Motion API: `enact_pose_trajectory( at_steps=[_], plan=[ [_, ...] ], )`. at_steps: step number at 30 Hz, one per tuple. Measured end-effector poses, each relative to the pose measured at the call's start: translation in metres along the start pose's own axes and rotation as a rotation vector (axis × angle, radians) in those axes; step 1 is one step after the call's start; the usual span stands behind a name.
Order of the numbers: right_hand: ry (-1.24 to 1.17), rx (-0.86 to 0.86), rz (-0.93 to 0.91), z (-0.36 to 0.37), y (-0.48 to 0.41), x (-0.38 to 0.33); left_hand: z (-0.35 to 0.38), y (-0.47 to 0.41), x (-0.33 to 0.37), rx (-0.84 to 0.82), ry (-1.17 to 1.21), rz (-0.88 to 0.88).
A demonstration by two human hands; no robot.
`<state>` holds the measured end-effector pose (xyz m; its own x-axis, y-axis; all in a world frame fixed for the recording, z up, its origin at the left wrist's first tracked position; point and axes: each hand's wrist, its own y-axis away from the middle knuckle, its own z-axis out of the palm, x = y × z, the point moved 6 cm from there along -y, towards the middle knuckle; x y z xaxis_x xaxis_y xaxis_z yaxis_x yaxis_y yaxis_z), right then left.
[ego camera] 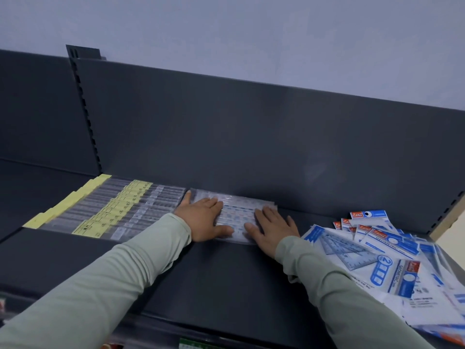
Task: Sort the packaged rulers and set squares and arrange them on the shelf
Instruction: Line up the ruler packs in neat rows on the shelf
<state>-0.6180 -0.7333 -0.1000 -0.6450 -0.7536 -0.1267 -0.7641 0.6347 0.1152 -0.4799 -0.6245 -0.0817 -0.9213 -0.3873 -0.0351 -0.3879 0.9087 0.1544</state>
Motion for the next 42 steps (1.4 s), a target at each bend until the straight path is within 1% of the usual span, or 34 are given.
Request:
enact_pose_trajectory(
  at_steps=[5,10,12,16,20,23,25,29,31,39,42],
  plan=[
    [0.022,0.003,-0.008,0.003,0.006,0.001,0.001,0.007,-0.003,-0.006,0.007,-0.007],
    [-0.037,-0.023,0.011,0.010,0.014,0.003,0.007,0.013,-0.010,-0.014,0.044,-0.045],
    [-0.045,-0.021,0.010,0.010,0.016,0.002,0.008,0.016,-0.012,-0.047,0.070,-0.050],
    [-0.039,-0.031,0.021,0.011,0.022,0.003,0.004,0.023,-0.010,0.000,0.033,-0.034],
    [-0.012,-0.034,0.031,0.014,0.028,0.001,0.008,0.027,-0.008,-0.034,0.005,-0.018],
    [0.016,-0.017,0.018,0.013,0.033,0.000,0.006,0.031,-0.006,0.008,-0.006,-0.004],
    [0.041,-0.041,0.003,0.014,0.038,-0.002,0.008,0.035,-0.001,0.037,0.021,0.020],
    [0.046,-0.034,-0.018,0.013,0.048,-0.006,0.016,0.053,0.013,0.071,0.086,0.101],
    [0.055,-0.063,-0.024,0.017,0.053,-0.007,0.020,0.060,0.017,0.030,0.113,0.108],
    [0.037,-0.090,-0.037,0.023,0.075,-0.009,0.031,0.079,0.020,-0.118,0.157,0.085],
    [0.023,-0.092,-0.035,0.025,0.084,-0.009,0.032,0.084,0.018,-0.124,0.158,0.088]
  ],
)
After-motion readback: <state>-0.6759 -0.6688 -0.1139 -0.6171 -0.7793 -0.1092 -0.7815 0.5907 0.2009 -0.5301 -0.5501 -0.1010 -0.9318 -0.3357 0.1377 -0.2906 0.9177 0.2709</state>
